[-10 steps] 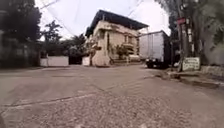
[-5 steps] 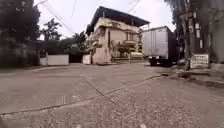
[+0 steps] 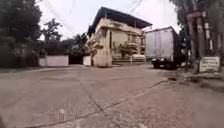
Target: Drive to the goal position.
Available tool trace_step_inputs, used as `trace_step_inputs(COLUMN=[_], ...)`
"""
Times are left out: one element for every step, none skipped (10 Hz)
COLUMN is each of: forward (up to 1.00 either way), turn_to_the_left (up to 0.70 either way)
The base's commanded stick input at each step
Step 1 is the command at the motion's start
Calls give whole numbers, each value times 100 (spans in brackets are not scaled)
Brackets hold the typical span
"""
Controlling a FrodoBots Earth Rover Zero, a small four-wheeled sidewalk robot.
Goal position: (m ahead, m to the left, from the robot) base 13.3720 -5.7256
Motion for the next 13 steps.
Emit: trace_step_inputs(forward=[85,85,85,85,85,85,85,85,85,85,85,85,85], turn_to_the_left=[0,0,0,0,0,0,0,0,0,0,0,0,0])
